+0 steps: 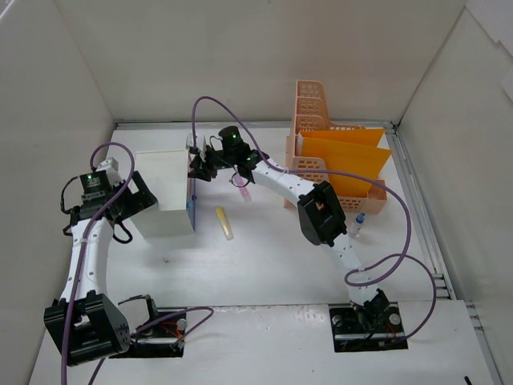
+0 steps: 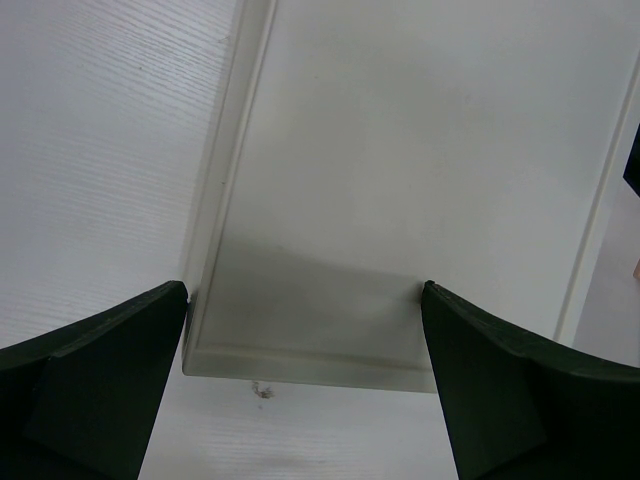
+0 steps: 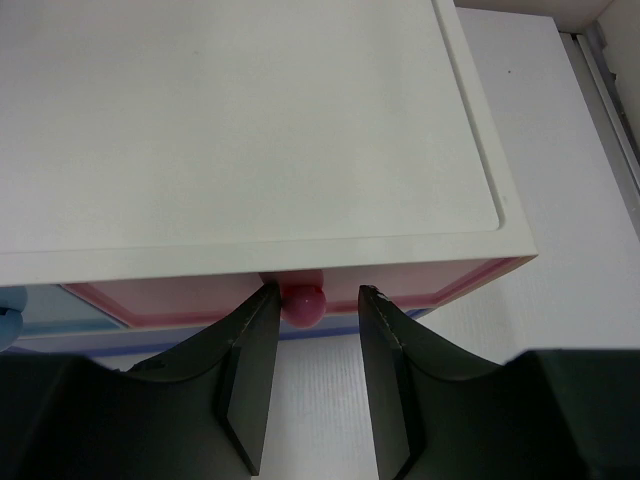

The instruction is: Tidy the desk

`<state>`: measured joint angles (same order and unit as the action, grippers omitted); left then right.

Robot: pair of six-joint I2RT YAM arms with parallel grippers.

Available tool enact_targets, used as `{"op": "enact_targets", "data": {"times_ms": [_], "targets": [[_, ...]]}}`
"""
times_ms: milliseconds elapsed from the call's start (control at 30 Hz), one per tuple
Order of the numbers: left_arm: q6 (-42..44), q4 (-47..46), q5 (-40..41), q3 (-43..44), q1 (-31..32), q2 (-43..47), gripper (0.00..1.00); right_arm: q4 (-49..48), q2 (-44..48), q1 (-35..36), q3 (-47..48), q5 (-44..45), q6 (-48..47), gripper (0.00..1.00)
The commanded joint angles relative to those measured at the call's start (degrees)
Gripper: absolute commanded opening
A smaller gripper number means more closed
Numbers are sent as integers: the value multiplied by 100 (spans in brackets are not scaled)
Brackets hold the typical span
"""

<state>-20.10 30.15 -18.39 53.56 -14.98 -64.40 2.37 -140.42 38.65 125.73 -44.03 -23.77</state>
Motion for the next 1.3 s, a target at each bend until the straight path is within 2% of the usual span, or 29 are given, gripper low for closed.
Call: {"op": "enact_targets", "data": {"times_ms": [0,567,633,700,733,767,833,1267], "targets": [[120,-220,-42,23,22,24,99,-633,568,63,-31,-35,74,34],[120,-229,-77,58,22,-72,99,-633,498,72,-163,-343,-286,31],[111,-229,-77,49,22,-72,99,-633,489,72,-137,-352,-286,28],[111,-238,-86,49,22,-90,99,-633,480,63,-128,-378,-295,21],[111,-247,-86,41,22,-108,99,-624,480,63,-128,-369,-295,17],[103,-255,-86,49,22,-108,99,-633,480,81,-137,-378,-295,8],[111,-238,-86,49,22,-116,99,-633,524,72,-172,-369,-321,1],[67,-238,11,67,22,-196,99,-554,1314,-393,-1322,-220,-708,0]]}}
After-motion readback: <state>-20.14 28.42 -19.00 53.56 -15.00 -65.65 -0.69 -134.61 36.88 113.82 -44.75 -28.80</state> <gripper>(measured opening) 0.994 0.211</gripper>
